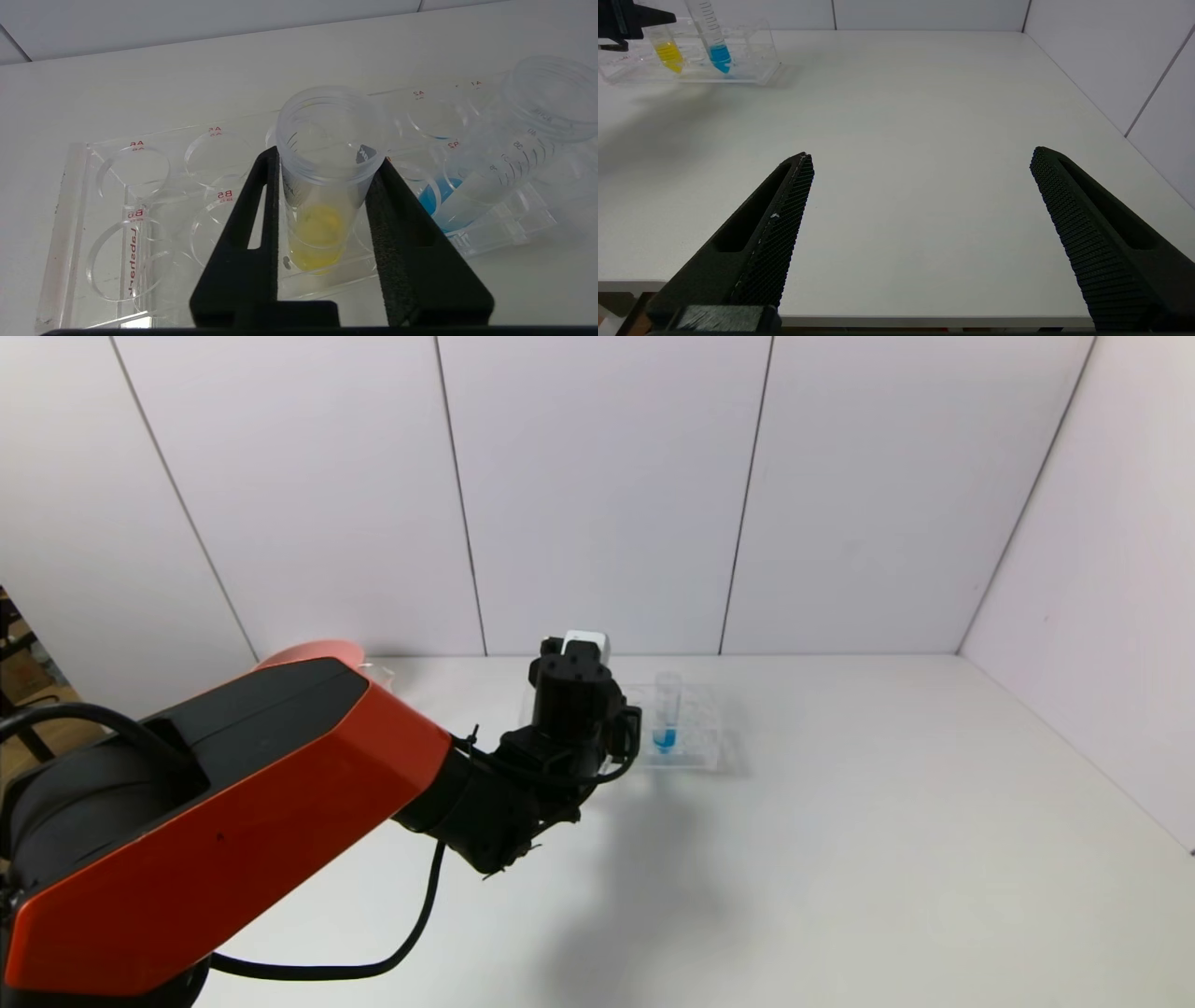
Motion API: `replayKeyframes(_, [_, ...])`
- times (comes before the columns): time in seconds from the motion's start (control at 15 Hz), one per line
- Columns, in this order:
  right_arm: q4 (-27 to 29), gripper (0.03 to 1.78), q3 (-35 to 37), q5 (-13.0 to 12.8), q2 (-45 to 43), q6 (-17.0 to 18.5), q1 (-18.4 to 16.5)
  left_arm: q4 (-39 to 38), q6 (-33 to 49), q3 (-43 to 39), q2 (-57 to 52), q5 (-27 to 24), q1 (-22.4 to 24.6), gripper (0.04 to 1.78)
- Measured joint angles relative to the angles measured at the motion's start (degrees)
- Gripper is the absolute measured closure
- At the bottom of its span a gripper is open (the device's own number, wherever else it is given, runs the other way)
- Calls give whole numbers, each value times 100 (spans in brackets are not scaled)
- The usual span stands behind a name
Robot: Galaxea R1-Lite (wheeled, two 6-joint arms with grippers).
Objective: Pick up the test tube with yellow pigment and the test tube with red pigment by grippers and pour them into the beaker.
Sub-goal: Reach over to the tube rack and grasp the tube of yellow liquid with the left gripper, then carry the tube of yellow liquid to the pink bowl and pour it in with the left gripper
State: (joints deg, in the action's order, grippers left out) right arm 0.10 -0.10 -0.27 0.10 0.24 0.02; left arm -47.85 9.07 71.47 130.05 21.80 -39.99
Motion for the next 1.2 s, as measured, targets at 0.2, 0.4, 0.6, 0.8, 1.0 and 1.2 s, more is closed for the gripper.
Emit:
replayKeyframes(0.2, [0,11,0,0,0,0,0,44,-1,5,-9,0,-1,138])
replayKeyframes(0.4, [0,11,0,0,0,0,0,50,-6,5,-17,-6,0,138])
replayKeyframes(0.6, [0,11,0,2,0,2,0,-28,-17,-1,-28,-5,-1,138])
replayKeyframes(0.8, [0,11,0,2,0,-2,0,-162,-12,-59,-89,-11,0,138])
replayKeyframes(1.0, [0,11,0,0,0,0,0,-523,-69,-83,-74,13,0,138])
replayKeyframes(1.2, [0,11,0,0,0,0,0,-811,-155,-96,-41,68,0,138])
